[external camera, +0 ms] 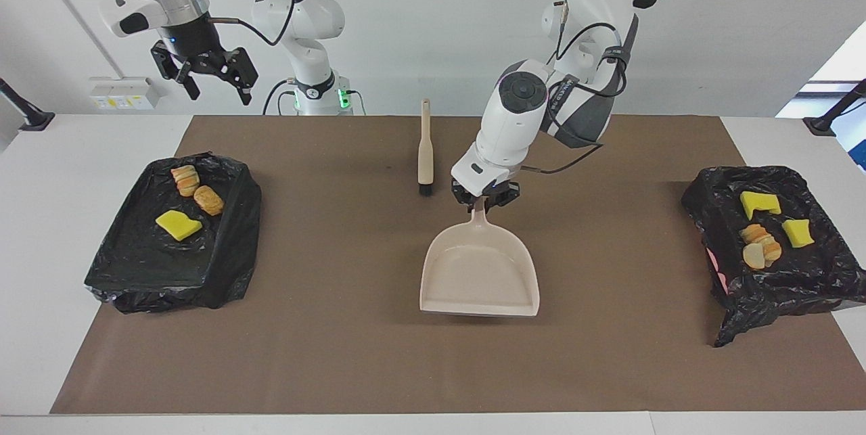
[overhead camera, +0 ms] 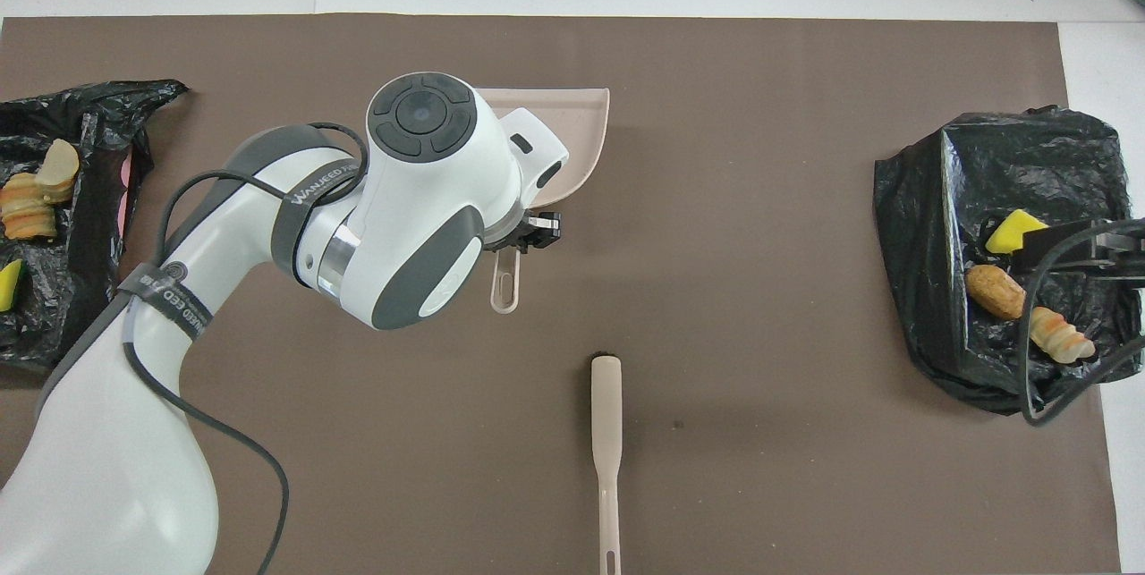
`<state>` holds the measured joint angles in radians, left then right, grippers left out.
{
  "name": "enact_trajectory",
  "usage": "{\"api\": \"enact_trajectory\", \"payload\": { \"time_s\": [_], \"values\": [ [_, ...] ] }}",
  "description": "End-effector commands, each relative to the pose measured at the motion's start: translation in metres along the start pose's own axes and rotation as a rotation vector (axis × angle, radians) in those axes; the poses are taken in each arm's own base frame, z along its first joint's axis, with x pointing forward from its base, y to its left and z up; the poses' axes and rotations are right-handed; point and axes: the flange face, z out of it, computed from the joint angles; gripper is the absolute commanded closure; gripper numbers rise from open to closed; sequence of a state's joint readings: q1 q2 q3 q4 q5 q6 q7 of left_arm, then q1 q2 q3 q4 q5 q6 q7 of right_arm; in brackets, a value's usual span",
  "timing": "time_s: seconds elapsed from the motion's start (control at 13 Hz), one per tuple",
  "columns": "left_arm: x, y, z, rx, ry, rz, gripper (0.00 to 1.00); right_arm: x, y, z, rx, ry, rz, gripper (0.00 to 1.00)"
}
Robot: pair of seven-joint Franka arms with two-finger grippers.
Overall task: Sweep and dump trash in bin
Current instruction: 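Lower the dustpan onto the mat with the left gripper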
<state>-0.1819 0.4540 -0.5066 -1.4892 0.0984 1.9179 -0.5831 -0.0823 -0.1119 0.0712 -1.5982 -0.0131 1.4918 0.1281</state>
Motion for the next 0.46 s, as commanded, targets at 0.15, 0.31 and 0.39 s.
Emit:
{"api": "enact_trajectory", "payload": {
  "time_s": [0.15,0.31,0.39],
  "values": [
    [0.010,0.029,0.006,-0.026,0.029,-0.027,1.00,-0.004,0.006,-0.003,0.016,-0.001,-0.007,0.00],
    [0.012,0.034,0.008,-0.042,0.041,-0.042,1.00,-0.004,0.005,-0.002,0.016,-0.001,-0.009,0.00],
    [0.013,0.035,0.006,-0.053,0.054,-0.042,1.00,-0.004,0.006,-0.003,0.016,0.000,-0.007,0.00]
  ]
}}
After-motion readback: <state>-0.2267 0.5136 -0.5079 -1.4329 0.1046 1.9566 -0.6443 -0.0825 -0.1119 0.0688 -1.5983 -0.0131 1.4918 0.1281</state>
